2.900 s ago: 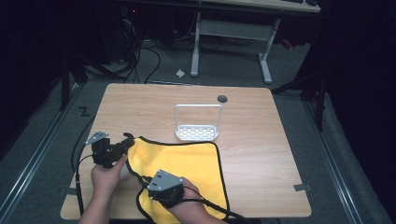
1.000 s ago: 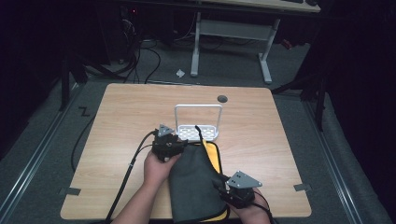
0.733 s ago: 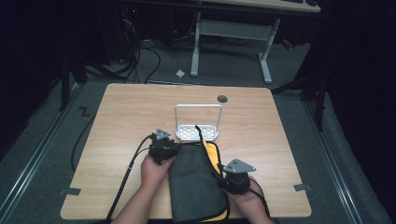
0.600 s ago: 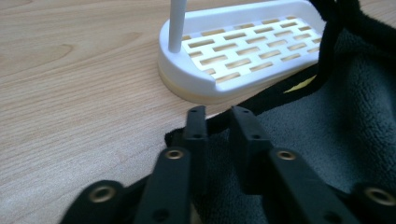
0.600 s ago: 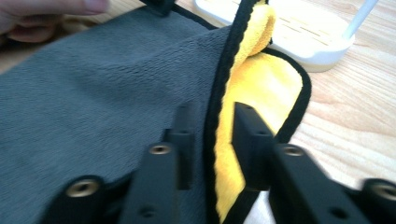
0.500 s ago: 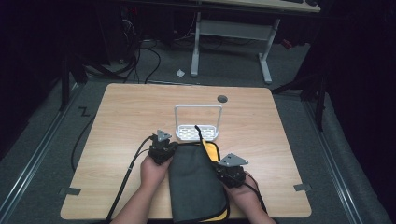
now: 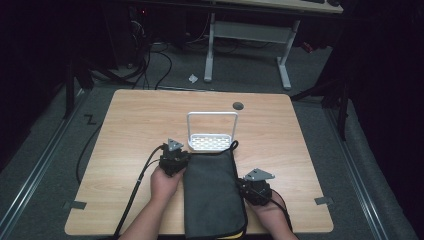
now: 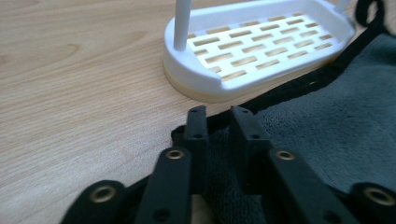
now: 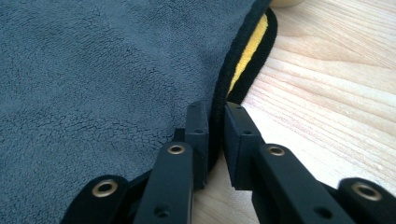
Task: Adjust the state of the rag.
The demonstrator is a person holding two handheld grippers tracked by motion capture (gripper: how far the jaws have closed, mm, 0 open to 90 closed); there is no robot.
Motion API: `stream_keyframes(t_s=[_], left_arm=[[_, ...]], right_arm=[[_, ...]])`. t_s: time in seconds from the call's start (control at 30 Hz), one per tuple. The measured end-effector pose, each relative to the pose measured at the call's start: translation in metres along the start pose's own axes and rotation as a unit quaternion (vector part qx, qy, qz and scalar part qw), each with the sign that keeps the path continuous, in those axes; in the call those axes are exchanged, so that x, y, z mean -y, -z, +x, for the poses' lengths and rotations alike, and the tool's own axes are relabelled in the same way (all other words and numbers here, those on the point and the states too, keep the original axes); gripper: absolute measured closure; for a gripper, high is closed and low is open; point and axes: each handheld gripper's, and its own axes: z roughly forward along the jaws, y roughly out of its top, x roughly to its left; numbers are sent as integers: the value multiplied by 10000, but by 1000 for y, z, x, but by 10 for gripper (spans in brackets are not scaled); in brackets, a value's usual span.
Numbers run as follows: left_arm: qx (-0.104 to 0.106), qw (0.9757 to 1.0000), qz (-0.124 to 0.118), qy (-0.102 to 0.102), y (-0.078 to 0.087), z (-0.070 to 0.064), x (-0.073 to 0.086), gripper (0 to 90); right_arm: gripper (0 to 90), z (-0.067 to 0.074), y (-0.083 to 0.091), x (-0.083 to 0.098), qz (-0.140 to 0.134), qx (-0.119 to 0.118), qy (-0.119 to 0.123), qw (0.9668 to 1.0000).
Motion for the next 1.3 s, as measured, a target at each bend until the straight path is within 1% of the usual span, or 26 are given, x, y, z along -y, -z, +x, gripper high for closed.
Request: stream_keyframes(t_s=[0.03,0.1,0.17,0.27,0.33,0.37,0.43,0.47,0.5,0.53,0.6,0.63,0.67,0.7,0.73,0.8,0.87,0.9,0.93,0.97,1.07,1.13,1.2,1.3], left_arm=[[64,9999,-84,17,6,-1,0,709],[178,9997,-151,35,16,-2,2,670],[403,9991,-110,32,28,-5,8,644],[605,9982,-16,-46,39,-13,18,613],[744,9972,52,-100,44,-20,27,599],[774,9967,114,-201,45,-25,32,598],[738,9964,212,-356,44,-30,39,597],[691,9964,241,-426,42,-32,41,597],[676,9964,268,-447,41,-32,42,597],[679,9965,269,-415,40,-31,43,598],[683,9963,298,-438,38,-31,44,604],[672,9962,304,-461,37,-31,44,610],[660,9960,322,-502,37,-30,44,621],[660,9959,330,-523,37,-30,44,634],[669,9957,343,-535,37,-30,44,639],[678,9954,359,-576,37,-29,44,648],[680,9949,364,-650,38,-29,44,663],[656,9947,365,-708,39,-29,45,673],[663,9944,369,-735,40,-30,46,677],[677,9941,386,-761,41,-31,47,677],[807,9928,392,-791,47,-34,53,677],[918,9918,475,-752,52,-36,55,677],[1016,9908,553,-707,56,-38,57,676],[1061,9897,634,-719,59,-39,57,672]], right_arm=[[806,-1,0,0,5,-18,-48,10000],[806,-1,0,1,-1,-29,-84,10000],[802,0,0,1,-4,-14,-97,10000],[794,-1,0,1,-25,-9,-117,9999],[779,-1,0,2,-28,5,-101,9999],[754,-1,0,2,-26,31,-98,9999],[687,-2,1,1,-55,87,-82,9999],[679,-2,2,0,-104,83,-125,9998],[676,-3,4,-3,-229,113,-100,9996],[678,-3,6,-5,-319,148,-69,9994],[707,-2,9,-14,-583,158,-25,9982],[718,-1,9,-18,-667,142,8,9977],[748,1,8,-21,-691,159,56,9975],[779,2,2,-26,-628,127,160,9978],[799,3,-3,-28,-582,124,201,9980],[841,1,-16,-30,-347,233,266,9988],[847,-4,-27,-28,-90,209,182,9996],[849,-5,-29,-26,-39,182,161,9997],[850,-5,-28,-24,-87,146,140,9998],[849,-5,-25,-23,-59,76,99,9999],[834,-3,-15,-13,-54,-84,51,9999],[803,0,-8,-8,-17,-221,90,9997],[777,4,-2,-1,-54,-269,187,9994],[747,6,3,4,-87,-371,167,9991]])
